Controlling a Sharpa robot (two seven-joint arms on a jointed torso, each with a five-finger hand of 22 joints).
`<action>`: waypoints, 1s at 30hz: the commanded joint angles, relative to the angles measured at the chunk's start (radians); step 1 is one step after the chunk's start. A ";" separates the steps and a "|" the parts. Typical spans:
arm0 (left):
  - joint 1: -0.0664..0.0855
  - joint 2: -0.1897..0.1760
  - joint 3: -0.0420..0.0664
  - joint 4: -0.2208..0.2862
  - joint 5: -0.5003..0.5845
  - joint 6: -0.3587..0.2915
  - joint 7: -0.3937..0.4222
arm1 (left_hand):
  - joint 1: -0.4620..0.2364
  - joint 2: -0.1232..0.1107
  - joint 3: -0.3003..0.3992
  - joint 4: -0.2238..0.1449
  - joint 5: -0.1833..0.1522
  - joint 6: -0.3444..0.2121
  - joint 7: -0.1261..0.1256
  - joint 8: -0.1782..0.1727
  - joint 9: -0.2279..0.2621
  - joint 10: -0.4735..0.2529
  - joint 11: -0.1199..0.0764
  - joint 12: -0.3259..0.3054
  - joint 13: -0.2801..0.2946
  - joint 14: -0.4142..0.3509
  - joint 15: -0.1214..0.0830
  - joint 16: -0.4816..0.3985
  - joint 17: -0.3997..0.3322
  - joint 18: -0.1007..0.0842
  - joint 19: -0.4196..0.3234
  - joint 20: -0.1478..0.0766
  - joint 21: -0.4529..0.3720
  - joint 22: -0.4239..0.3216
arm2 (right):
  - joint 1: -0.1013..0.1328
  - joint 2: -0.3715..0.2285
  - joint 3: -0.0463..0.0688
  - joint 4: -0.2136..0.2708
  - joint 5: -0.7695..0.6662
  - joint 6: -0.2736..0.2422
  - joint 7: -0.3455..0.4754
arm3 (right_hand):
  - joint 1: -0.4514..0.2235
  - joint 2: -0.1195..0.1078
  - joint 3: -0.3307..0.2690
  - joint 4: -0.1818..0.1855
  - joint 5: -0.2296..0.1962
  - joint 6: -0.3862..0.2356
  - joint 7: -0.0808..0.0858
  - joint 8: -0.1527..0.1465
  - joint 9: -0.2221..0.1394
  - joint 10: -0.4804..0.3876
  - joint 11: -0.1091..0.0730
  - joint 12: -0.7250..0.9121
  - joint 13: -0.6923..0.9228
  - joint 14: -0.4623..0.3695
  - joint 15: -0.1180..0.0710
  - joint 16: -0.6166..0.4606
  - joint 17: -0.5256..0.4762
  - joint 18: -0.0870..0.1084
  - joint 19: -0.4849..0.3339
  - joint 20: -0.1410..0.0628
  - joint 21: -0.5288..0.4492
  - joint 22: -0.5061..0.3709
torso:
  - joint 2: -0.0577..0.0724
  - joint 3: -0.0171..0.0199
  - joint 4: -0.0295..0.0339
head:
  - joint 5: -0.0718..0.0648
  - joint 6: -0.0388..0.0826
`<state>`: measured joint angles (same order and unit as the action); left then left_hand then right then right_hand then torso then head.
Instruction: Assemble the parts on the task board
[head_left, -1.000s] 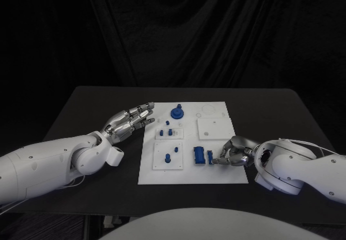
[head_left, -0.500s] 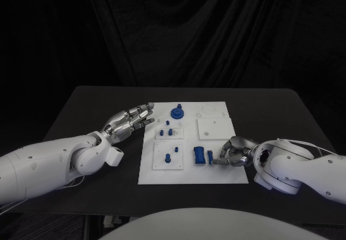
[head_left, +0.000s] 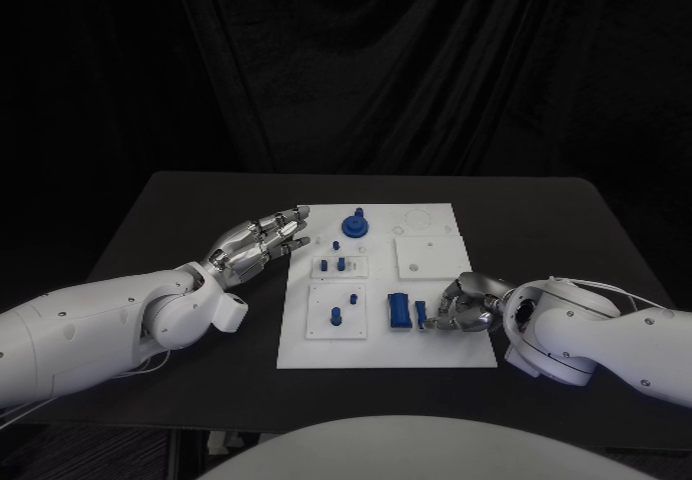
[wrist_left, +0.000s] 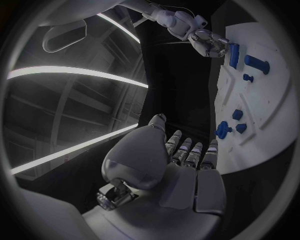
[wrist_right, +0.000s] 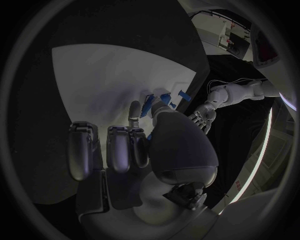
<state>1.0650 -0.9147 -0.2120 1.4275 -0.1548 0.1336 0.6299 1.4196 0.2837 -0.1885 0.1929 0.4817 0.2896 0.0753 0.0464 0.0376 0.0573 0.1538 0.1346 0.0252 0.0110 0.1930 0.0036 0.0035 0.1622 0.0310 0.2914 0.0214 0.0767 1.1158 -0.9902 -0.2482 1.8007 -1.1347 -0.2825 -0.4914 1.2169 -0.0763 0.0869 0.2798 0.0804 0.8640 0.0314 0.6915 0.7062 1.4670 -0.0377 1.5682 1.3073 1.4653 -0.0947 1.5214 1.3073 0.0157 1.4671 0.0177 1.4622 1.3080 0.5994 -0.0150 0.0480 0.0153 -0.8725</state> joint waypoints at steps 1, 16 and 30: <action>-0.002 0.001 0.001 0.001 0.005 0.012 0.010 | 0.007 0.000 0.002 -0.006 0.005 0.000 0.006 0.005 0.001 -0.003 -0.003 0.003 0.001 0.001 0.000 0.001 0.001 0.007 0.007 0.000 0.004 -0.001 | -0.004 0.004 0.000 -0.006 -0.014 -0.026 0.018 | 0.015 0.005 0.001 -0.008 -0.007 -0.002 -0.009 0.011 0.004 0.104 -0.008 0.003 0.263 0.073 -0.008 -0.006 0.086 0.015 0.049 -0.007 -0.005 0.222 | 0.000 -0.0004 0.0000 | 0.002 0.000; -0.002 0.002 0.001 0.000 0.005 0.015 0.008 | 0.006 0.000 0.002 -0.006 0.005 0.002 0.007 0.006 0.001 -0.003 -0.003 0.003 0.001 0.001 -0.001 0.001 0.001 0.007 0.007 -0.001 0.004 -0.002 | -0.005 0.009 0.000 -0.010 -0.022 -0.003 0.013 | 0.056 0.013 -0.004 -0.028 -0.033 -0.003 -0.015 0.034 0.018 0.104 -0.014 0.003 0.263 0.074 -0.014 -0.006 0.087 0.018 0.044 -0.012 -0.014 0.219 | 0.000 -0.0001 0.0002 | -0.001 0.000; -0.002 0.001 0.001 0.001 0.005 0.015 0.006 | 0.006 0.000 0.002 -0.007 0.005 0.004 0.009 0.006 0.002 -0.003 -0.003 0.003 0.001 0.001 -0.001 0.001 0.001 0.007 0.006 -0.001 0.004 -0.002 | -0.006 0.014 0.000 -0.014 -0.022 0.027 0.008 | 0.109 0.019 -0.014 -0.052 -0.033 0.007 -0.024 0.051 0.027 0.104 -0.021 0.003 0.263 0.077 -0.022 0.000 0.106 0.020 0.038 -0.020 -0.026 0.215 | 0.000 -0.0003 0.0003 | 0.001 0.000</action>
<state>1.0648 -0.9148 -0.2120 1.4263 -0.1548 0.1370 0.6269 1.4196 0.2837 -0.1856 0.1902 0.4817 0.2931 0.0788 0.0464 0.0383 0.0573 0.1538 0.1346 0.0252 0.0110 0.1930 0.0037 0.0036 0.1622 0.0310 0.2914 0.0214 0.0757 1.1127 -0.9760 -0.2483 1.7865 -1.1495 -0.2745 -0.4795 1.3168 -0.0583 0.0727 0.2349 0.0526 0.8677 0.0134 0.7387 0.7328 1.4668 -0.0520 1.5682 1.3073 1.4653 -0.1090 1.5214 1.3073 0.0158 1.4671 0.0036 1.4429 1.3077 0.5992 -0.0152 0.0480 0.0165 -0.8725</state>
